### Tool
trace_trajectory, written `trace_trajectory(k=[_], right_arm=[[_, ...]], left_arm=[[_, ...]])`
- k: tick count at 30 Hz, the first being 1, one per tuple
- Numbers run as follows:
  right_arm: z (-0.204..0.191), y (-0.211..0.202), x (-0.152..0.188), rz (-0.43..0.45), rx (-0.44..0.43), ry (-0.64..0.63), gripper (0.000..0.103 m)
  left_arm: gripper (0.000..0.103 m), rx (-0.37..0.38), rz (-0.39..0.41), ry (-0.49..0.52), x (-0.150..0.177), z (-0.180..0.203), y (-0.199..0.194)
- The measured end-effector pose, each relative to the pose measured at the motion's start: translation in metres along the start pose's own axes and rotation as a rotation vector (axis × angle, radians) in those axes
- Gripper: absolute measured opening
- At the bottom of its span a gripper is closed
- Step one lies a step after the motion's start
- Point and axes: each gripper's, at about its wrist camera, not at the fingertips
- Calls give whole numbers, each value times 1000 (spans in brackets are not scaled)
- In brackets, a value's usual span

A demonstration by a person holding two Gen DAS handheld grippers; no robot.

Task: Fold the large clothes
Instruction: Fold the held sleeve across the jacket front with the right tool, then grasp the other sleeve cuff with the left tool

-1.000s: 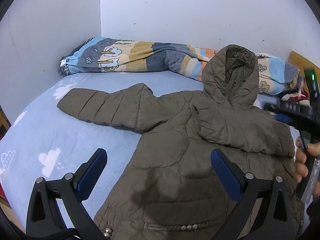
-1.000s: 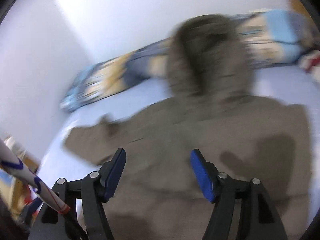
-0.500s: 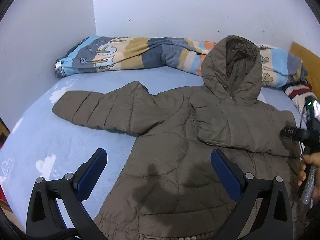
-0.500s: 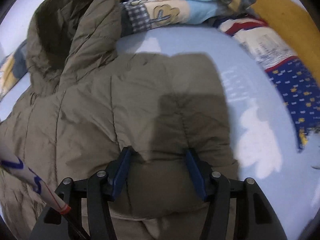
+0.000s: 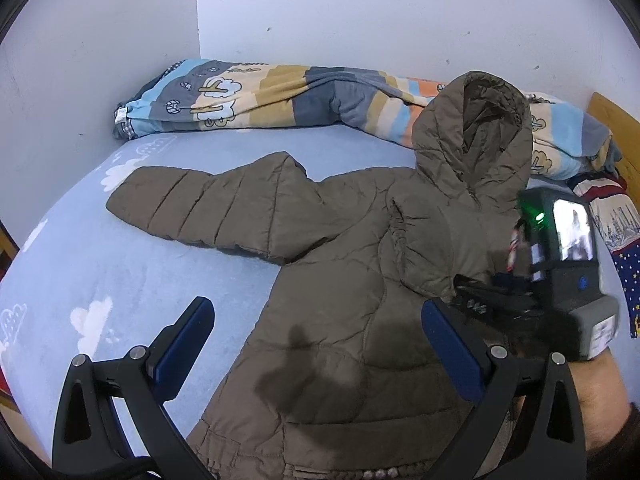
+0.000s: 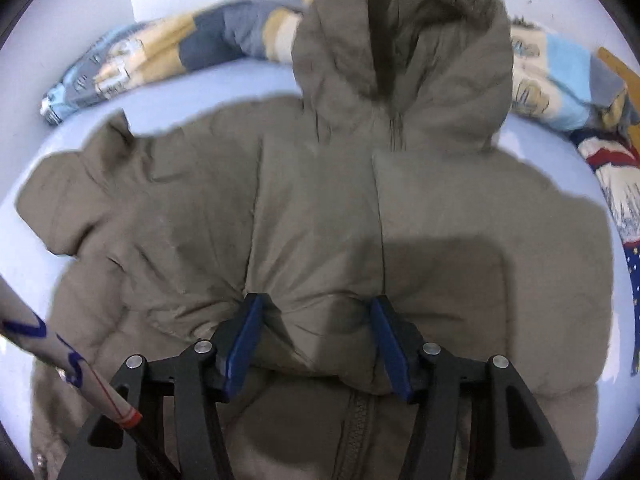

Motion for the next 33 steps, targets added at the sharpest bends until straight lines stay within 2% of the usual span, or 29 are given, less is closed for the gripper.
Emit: trace_trajectory(k=[3,5,6,7,10,12,14,15,18,22,25,30,33], right_arm=[[8,-15,-4,-10,-43,9,60],[28,-40,-7,46,-93,63,61],[42,-51,-8,72,-89,89,61],[56,-56,-8,88,-56,108,61],[102,-64,-4,112,116,162,61],[132,-55,9,60,164,225,61],[153,-34,28,-59,146,267,61],[156,-27,32,-76,127,274,61],[150,-36,37,-91,121,237,62],[140,-82,32,-28,-14,279,62],[120,-124,44,13,-46,274,73],[86,-141,84,-31,-103,263,74],[75,-145,103,-49,-105,260,74]], left_arm=[[103,3,0,-5,0,-2,-1],[103,7,2,-13,-1,-3,-2],[103,7,4,-14,-1,-3,-3],[103,7,5,-14,-1,-3,-3],[103,4,10,-15,-2,-4,-6],[103,2,11,-16,-2,-5,-6],[103,0,5,-16,-3,-5,-6],[103,2,3,-17,-3,-4,-6],[103,4,3,-12,-3,-3,-8],[103,4,4,8,-2,-2,-10],[103,19,-17,11,2,-1,-8],[103,65,-96,56,18,11,3],[103,120,-190,56,34,18,18]])
Point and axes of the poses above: each gripper's, at about its wrist camera, not at the fingertips, and y roughly the way its jaws point, z to its right, x to its underside, and after that the axes turned 3 degrees about z, right-handed
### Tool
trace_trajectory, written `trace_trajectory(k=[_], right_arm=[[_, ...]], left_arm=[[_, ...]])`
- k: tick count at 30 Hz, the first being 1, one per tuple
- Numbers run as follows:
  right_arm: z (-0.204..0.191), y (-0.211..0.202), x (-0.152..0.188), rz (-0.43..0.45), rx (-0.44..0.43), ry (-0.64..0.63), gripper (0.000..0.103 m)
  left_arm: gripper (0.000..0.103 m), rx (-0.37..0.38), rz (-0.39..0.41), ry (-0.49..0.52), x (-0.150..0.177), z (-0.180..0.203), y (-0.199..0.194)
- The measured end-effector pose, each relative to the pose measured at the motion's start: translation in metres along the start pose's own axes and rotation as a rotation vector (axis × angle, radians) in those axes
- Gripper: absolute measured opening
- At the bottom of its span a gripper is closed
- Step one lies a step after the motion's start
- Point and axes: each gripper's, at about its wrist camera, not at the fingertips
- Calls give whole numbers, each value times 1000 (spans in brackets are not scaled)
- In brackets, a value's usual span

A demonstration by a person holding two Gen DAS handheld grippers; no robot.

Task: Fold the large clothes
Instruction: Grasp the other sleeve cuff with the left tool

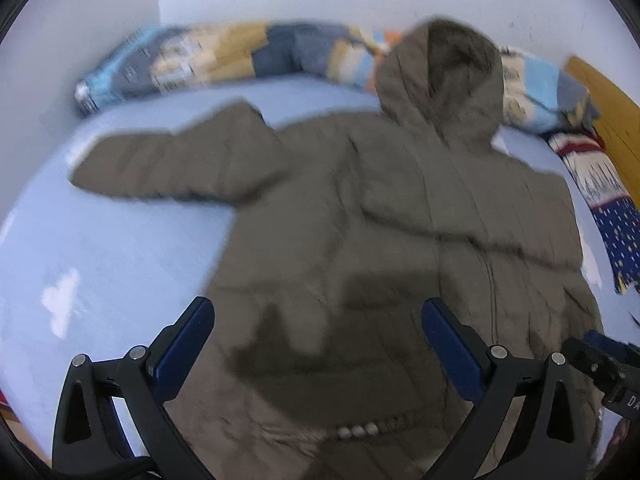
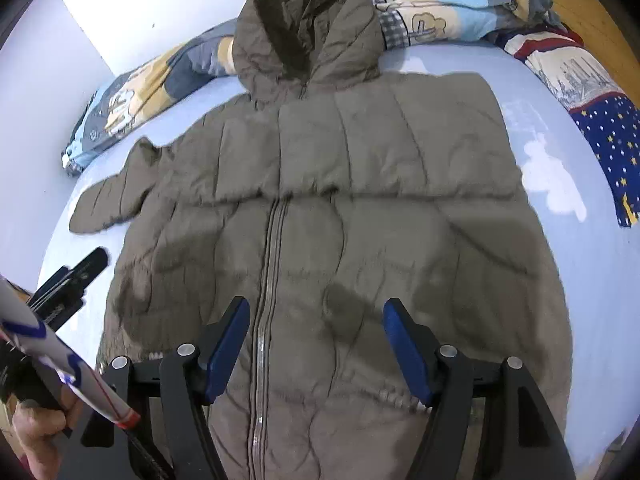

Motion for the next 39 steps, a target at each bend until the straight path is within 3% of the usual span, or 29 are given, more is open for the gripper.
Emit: trace_trajectory(k=[5,7,10,13,18,23,34,37,39], right_arm=[[4,11,1,-22,12,4,74],[8,16,1,-38,20,17,74],[11,14,-2,-42,-4,35,74],[9,5,-5,-5,-2,26,74],[9,0,-6,18,8,9,74],[15,0,-8,18,-1,40,74],[14,-3,-9,24,-15,36,74],[10,-2,-10,23,-29,31,74],[9,-1,-10,22,-27,23,74]], left_arm=[[103,52,-211,-13,24,2,42],[103,60,-251,-12,30,1,50],[103,54,-215,-45,25,-6,40],[103,107,-143,-118,12,-22,22],[103,63,-73,-174,-2,-50,8],[103,-19,78,-215,-32,-88,-21],[103,-141,174,-468,-59,-231,-25],[102,-85,168,-572,-66,-279,-12],[94,-8,165,-679,-69,-318,3]])
Point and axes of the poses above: each gripper's, at about its wrist camera, not at the fingertips, and y roughly the way its jaws point, z to its right, x to its underside, and after that the axes turned 3 degrees about z, right-handed
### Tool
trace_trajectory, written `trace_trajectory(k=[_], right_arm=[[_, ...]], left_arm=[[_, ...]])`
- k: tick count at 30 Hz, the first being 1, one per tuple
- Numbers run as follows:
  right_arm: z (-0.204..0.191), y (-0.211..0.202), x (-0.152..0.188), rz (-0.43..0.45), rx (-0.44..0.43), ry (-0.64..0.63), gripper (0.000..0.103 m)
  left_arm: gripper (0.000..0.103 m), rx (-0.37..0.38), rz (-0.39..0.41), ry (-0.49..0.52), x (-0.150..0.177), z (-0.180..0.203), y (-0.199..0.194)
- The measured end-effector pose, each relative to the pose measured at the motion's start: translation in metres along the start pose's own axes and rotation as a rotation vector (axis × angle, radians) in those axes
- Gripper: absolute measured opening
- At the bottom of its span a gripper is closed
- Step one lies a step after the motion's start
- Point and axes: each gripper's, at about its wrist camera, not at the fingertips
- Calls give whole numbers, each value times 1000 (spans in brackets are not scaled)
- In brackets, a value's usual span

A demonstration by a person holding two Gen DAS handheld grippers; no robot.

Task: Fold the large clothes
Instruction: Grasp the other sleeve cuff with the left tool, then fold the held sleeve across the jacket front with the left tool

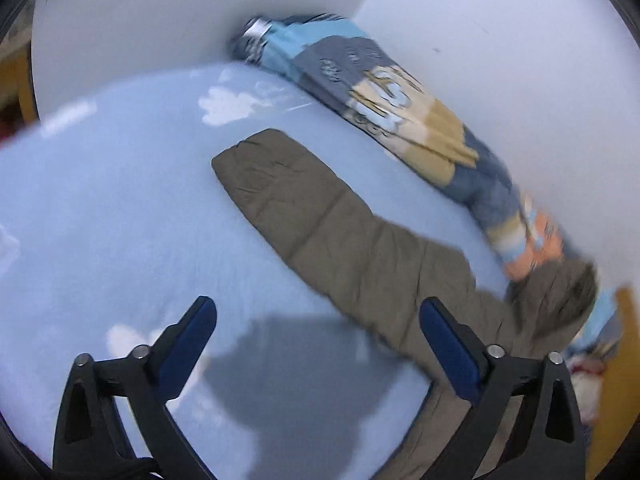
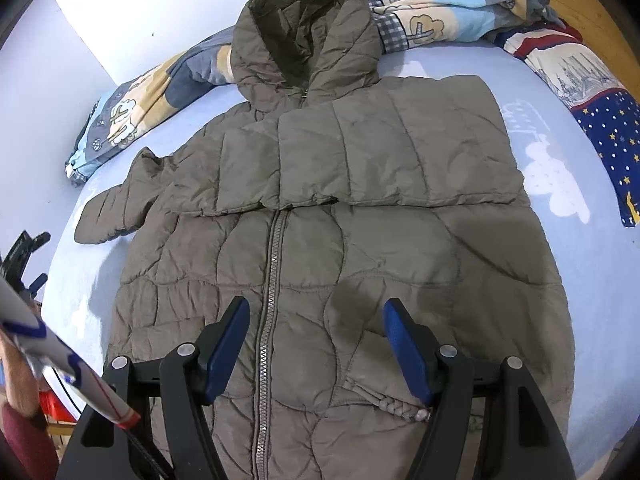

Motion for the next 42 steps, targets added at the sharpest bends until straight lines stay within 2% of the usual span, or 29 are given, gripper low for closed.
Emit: trace_trajectory(k=[1,3,4,6,8,11,14,19,22,24,25,30,35,42], right_arm=[[-1,1,0,-2,2,-9,74],[-2,5,1,-10,5,-21,74],[-2,6,1,-14,5,-23,74],[-1,10,0,-21,7,-23,74],[0,14,-1,-29,7,-33,74],[0,21,0,-41,23,-46,74],[2,29,0,-60,20,-39,74],[2,40,1,-85,20,-34,74],[2,43,1,-85,16,-30,74],[3,44,-1,-78,19,-21,74],[5,44,-2,-75,19,-11,74],[16,37,-6,-58,20,53,74],[22,17,-11,0,13,82,74],[36,-11,-19,80,29,106,74]], left_arm=[[85,16,-14,-51,-9,-12,9],[82,72,-42,-150,-28,-37,29],[77,75,-41,-173,-33,-44,35],[76,44,-31,-213,-49,-64,53],[74,53,-39,-264,-57,-81,72],[71,122,-57,-368,-62,-100,97],[71,143,-37,-396,-66,-107,113],[71,122,-23,-356,-73,-103,139],[70,91,10,-308,-76,-94,145],[38,60,41,-277,-77,-87,142],[16,57,47,-258,-77,-85,139],[15,81,89,-177,-82,-61,109],[15,125,131,-41,-91,-13,55],[15,250,196,147,-81,96,-39]])
Point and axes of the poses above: each gripper's, at about its wrist camera, not at the fingertips, and y roughly the way its jaws point, z to its right, x to its underside, and after that the axes turned 3 degrees about z, right-handed
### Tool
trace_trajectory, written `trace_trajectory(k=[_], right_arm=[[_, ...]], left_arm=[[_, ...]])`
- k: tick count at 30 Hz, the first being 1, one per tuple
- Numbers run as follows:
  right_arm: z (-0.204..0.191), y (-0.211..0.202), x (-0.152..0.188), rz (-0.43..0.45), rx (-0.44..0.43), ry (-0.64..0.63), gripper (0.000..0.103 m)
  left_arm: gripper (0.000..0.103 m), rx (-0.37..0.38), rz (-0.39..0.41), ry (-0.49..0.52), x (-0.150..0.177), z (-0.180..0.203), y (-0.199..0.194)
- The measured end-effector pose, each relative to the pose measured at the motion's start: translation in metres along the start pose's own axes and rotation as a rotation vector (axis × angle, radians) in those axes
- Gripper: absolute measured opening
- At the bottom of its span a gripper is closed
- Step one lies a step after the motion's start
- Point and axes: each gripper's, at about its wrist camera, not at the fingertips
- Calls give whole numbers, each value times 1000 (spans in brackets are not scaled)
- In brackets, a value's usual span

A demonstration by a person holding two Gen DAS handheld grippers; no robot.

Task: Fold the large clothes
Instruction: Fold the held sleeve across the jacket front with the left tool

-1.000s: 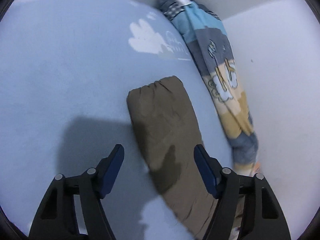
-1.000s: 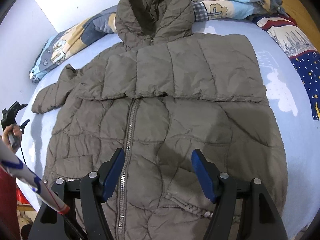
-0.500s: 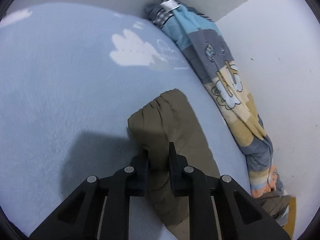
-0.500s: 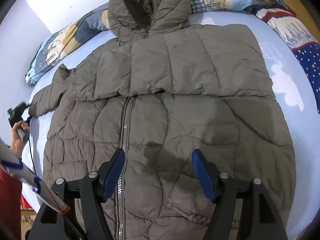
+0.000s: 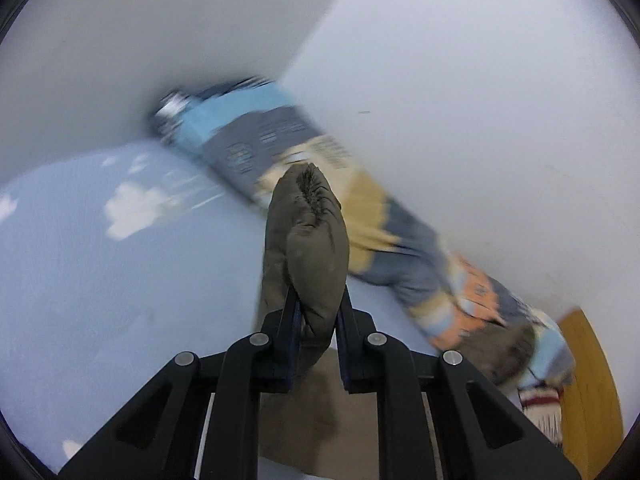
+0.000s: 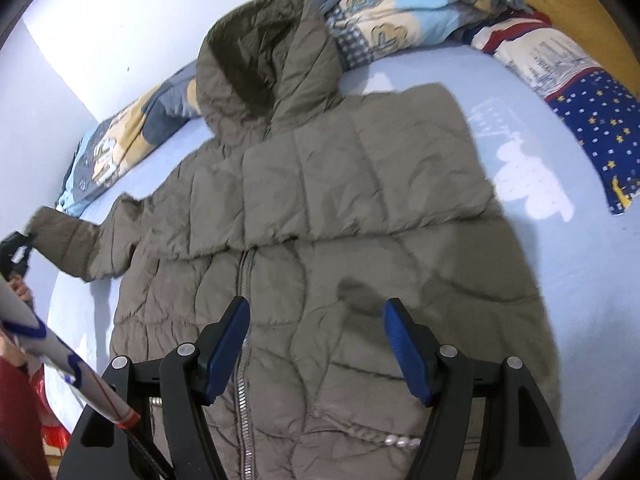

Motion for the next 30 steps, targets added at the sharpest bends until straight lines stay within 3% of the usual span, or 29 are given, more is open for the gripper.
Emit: trace_trajectory(k=[8,13,18,26,27,28,29,30], right_arm=[[36,-30,-14,90,36,80,74],[57,-47,-17,131,58,111,74],[78,-60,-19,159,66,155,74],[94,-65,-23,168,96,155,74],[96,-65,-24,168,98,159,74],[98,-65,-24,168,98,163,74],[99,-64,-25,167,98,165,74],[99,-64,-25,164,96,167,74]], left_arm=[[15,186,-13,216,33,167,-54],[15,294,-94,307,87,257,-53],[15,309,-209,382,167,313,-19],[16,244,-438,474,314,346,49],[19,232,-452,482,324,344,54],[29,214,-471,499,337,341,61],[48,181,-502,527,352,341,67],[58,163,-521,539,359,338,69]])
Point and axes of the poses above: each gripper's, at about its wrist camera, not at the fingertips, and y roughly the way its jaws point, z to its right, x to its underside, and after that the axes turned 3 degrees about z, right-handed
